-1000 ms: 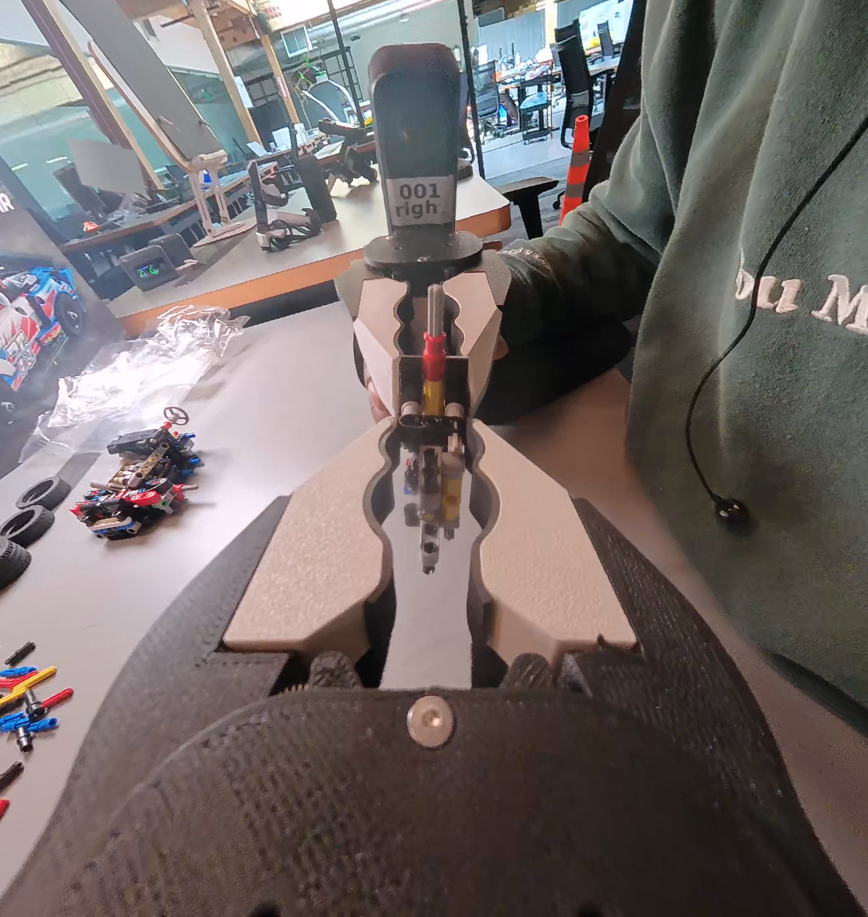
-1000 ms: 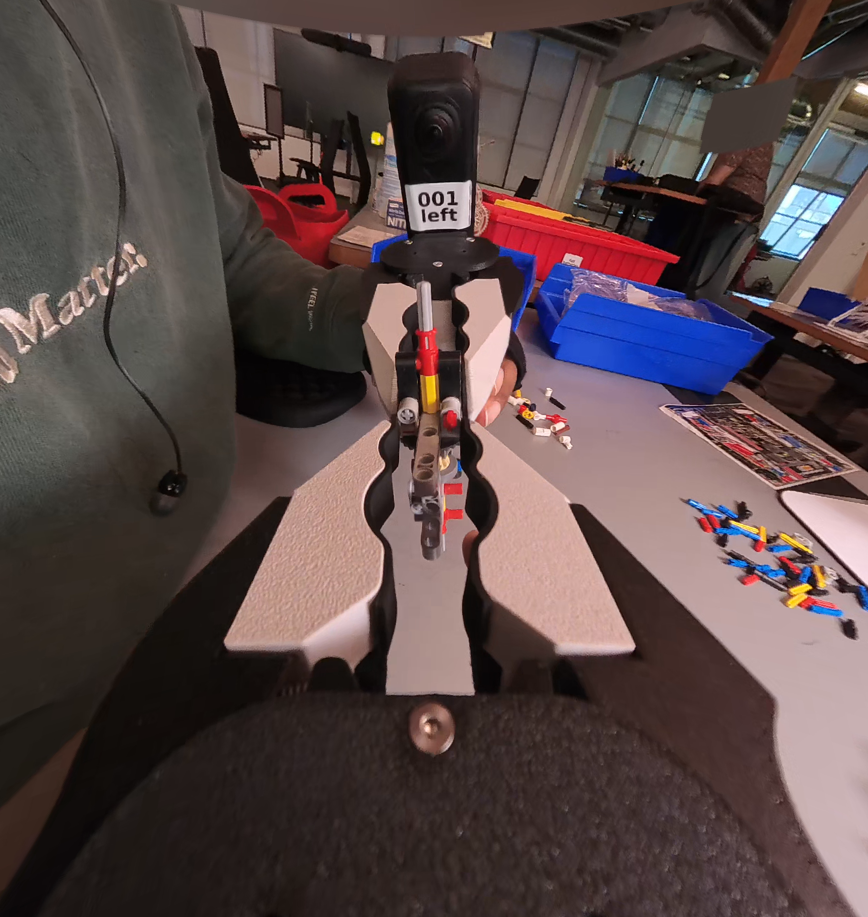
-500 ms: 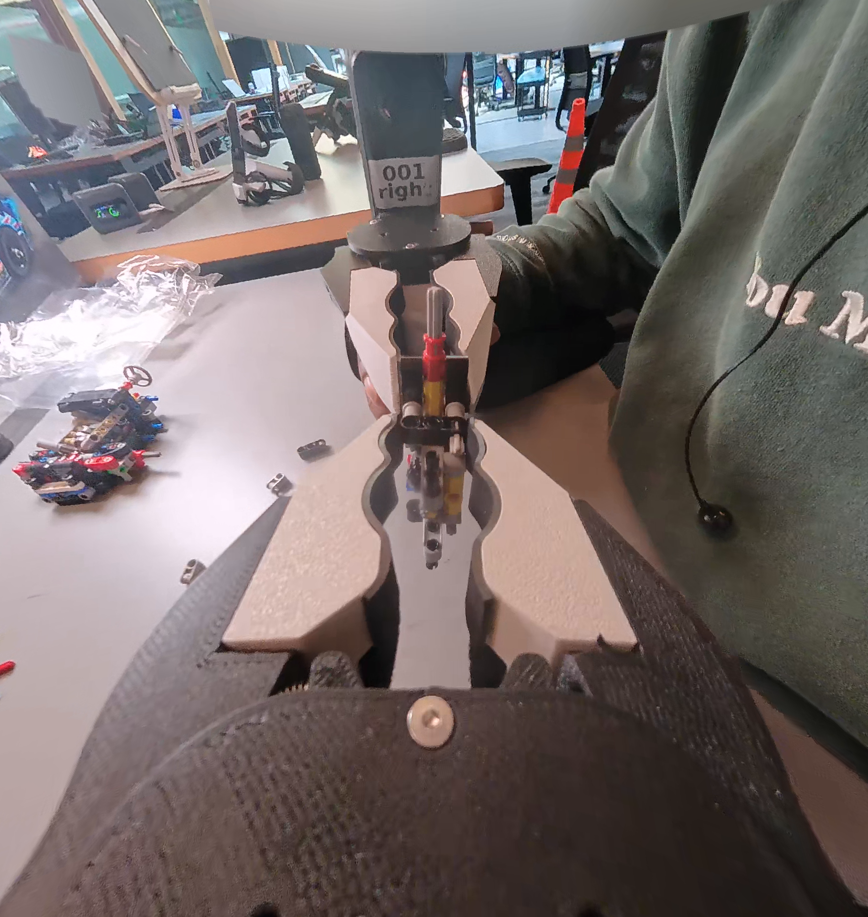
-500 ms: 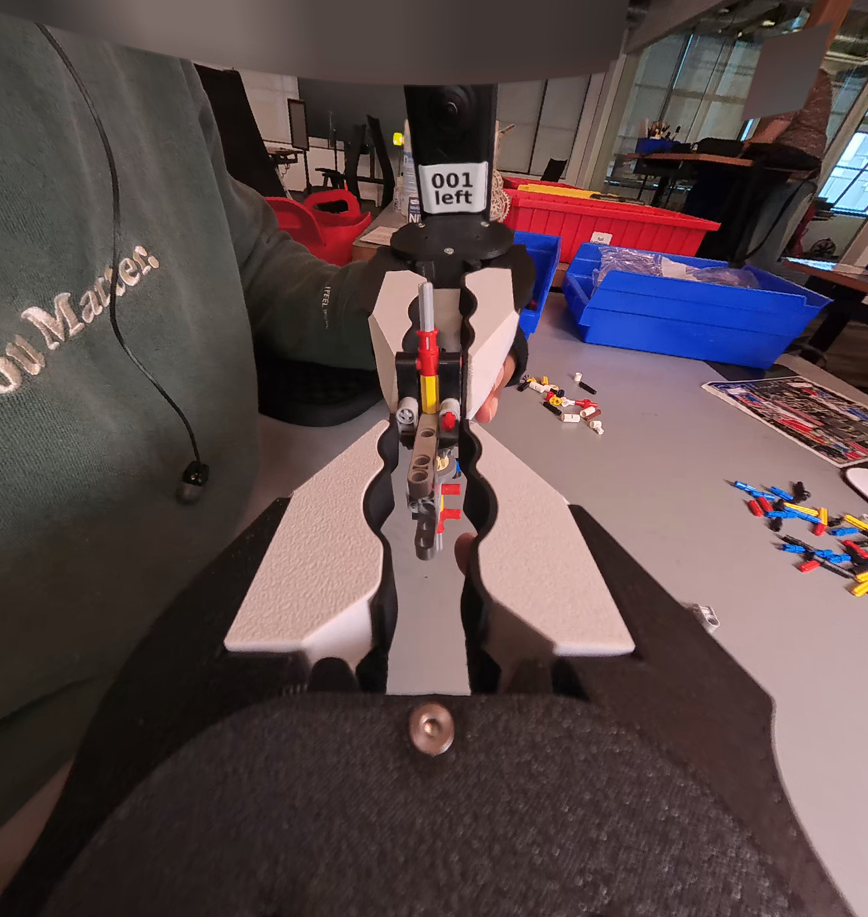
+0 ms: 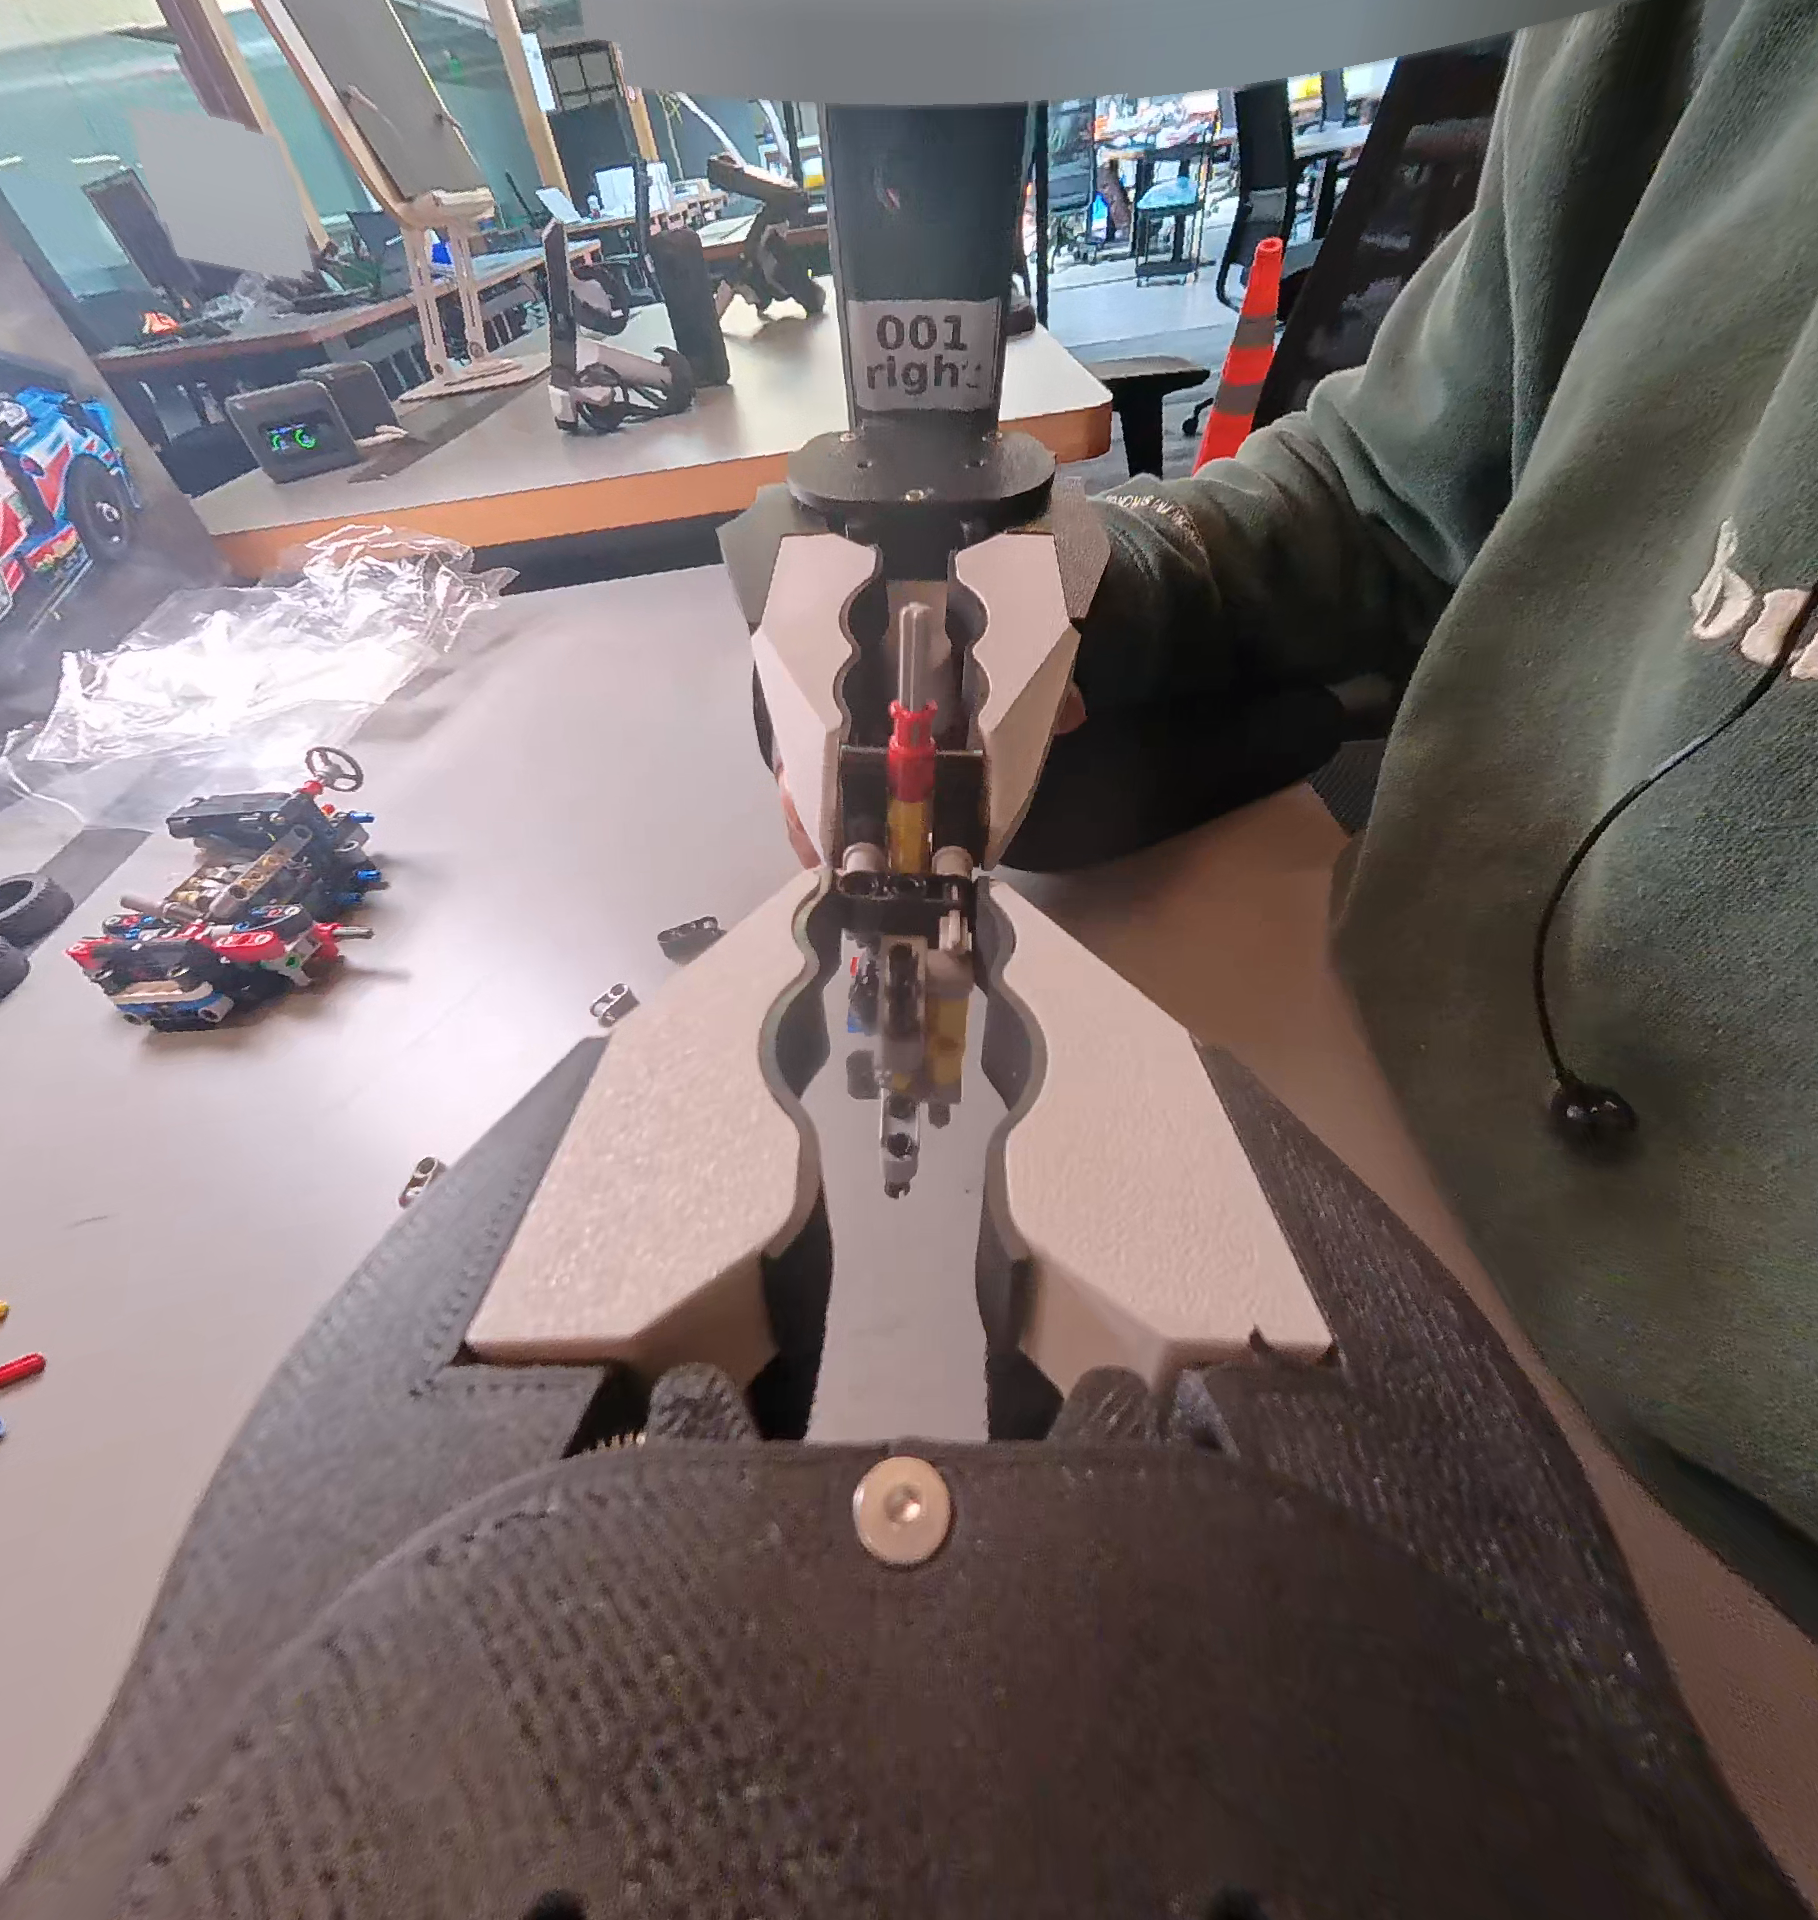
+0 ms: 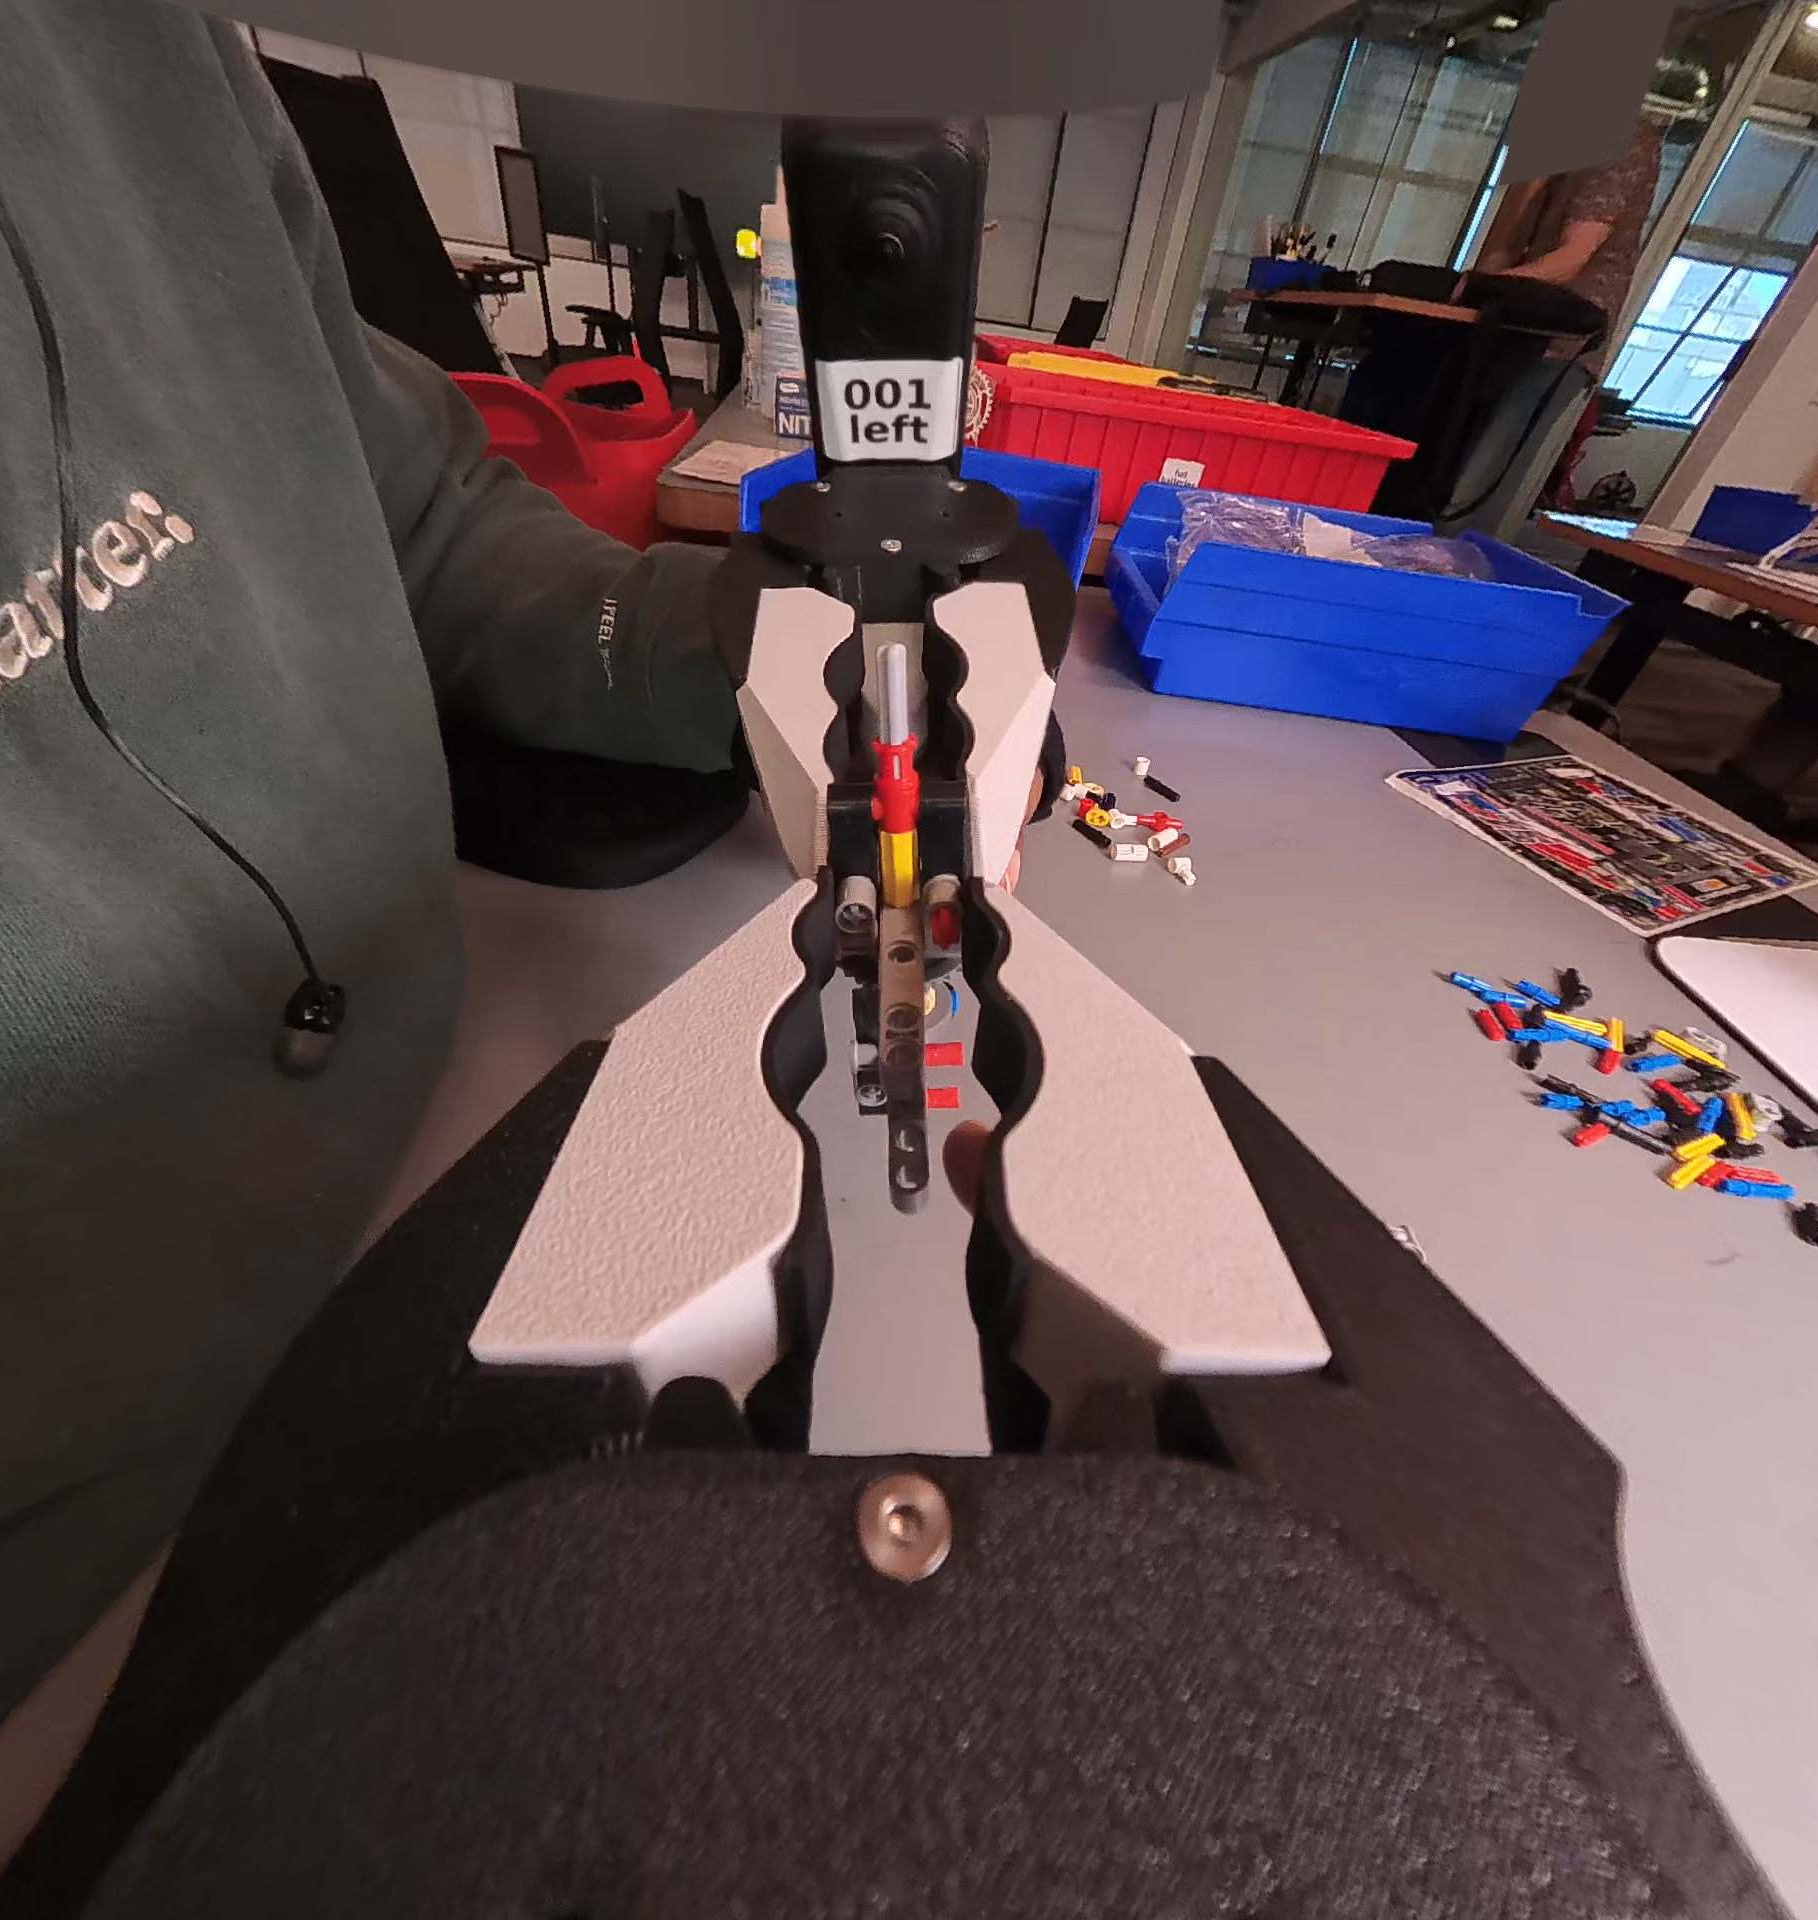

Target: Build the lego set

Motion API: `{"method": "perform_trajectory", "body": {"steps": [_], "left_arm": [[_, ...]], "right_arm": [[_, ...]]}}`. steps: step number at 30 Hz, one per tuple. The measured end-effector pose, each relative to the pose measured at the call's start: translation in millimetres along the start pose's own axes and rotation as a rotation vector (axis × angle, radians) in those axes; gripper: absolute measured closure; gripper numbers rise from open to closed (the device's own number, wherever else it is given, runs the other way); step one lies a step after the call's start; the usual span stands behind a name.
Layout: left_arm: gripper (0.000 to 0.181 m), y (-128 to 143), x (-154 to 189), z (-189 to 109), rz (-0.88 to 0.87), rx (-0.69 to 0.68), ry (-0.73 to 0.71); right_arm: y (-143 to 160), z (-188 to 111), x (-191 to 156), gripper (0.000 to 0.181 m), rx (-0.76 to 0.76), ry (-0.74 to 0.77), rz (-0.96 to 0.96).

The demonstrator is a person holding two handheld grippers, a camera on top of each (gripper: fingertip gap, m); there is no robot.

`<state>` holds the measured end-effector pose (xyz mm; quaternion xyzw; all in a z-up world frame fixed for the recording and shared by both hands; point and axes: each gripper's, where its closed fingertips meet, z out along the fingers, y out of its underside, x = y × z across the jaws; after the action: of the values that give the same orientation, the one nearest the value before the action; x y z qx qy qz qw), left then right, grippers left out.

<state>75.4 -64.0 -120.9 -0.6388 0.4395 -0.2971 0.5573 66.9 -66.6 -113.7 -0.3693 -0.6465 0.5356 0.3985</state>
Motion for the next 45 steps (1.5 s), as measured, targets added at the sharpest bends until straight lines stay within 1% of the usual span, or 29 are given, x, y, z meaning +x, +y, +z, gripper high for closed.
{"method": "perform_trajectory", "body": {"steps": [6,9,11,13,15,17,19,22,25,27,28,30,31,32,35,37,38,41,42,44,45], "left_arm": [[0.159,5,-2,2,-0.006,-0.008,-0.007],[0.159,4,-8,1,0.006,0.016,-0.017],[0.157,5,-13,0,-0.017,0.032,-0.036],[0.139,11,-19,-5,-0.072,0.026,-0.041],[0.132,23,-25,-9,-0.161,-0.001,-0.035],[0.135,37,-28,-10,-0.231,-0.054,-0.018],[0.142,51,-26,-8,-0.241,-0.129,-0.002],[0.148,78,-23,-3,-0.157,-0.301,-0.03],[0.157,91,-26,-1,-0.039,-0.413,-0.096],[0.166,94,-29,-1,0.006,-0.454,-0.131],[0.167,96,-28,0,0.014,-0.473,-0.135],[0.167,98,-24,1,0.024,-0.491,-0.127],[0.167,98,-21,2,0.022,-0.488,-0.112],[0.167,96,-19,3,0.014,-0.472,-0.104],[0.166,82,-22,-1,-0.061,-0.372,-0.093],[0.16,73,-29,-6,-0.141,-0.299,-0.094],[0.157,73,-33,-9,-0.177,-0.284,-0.104],[0.142,83,-44,-13,-0.24,-0.306,-0.126],[0.137,86,-44,-12,-0.256,-0.315,-0.118],[0.128,90,-42,-8,-0.276,-0.338,-0.096],[0.124,92,-42,-5,-0.273,-0.358,-0.09]], "right_arm": [[6,0,1,0.158,-0.016,0.003,0.002],[2,1,6,0.158,0.012,0.043,-0.029],[3,0,11,0.158,-0.005,0.087,-0.128],[11,-3,17,0.158,-0.054,0.149,-0.264],[25,-3,22,0.158,-0.13,0.18,-0.381],[42,0,22,0.158,-0.215,0.174,-0.483],[55,4,21,0.158,-0.277,0.153,-0.556],[64,10,17,0.158,-0.326,0.125,-0.641],[78,10,16,0.157,-0.404,0.105,-0.686],[86,6,19,0.152,-0.467,0.106,-0.67],[91,2,23,0.144,-0.506,0.117,-0.639],[97,-9,32,0.132,-0.559,0.14,-0.511],[97,-15,35,0.128,-0.57,0.147,-0.434],[94,-21,37,0.126,-0.56,0.154,-0.366],[86,-36,41,0.132,-0.541,0.165,-0.222],[87,-42,42,0.136,-0.548,0.165,-0.154],[90,-42,38,0.136,-0.565,0.139,-0.124],[100,-36,24,0.132,-0.61,0.056,-0.056],[104,-33,24,0.132,-0.634,0.049,-0.056],[116,-32,31,0.133,-0.718,0.066,-0.107],[118,-31,34,0.137,-0.728,0.061,-0.124]]}}
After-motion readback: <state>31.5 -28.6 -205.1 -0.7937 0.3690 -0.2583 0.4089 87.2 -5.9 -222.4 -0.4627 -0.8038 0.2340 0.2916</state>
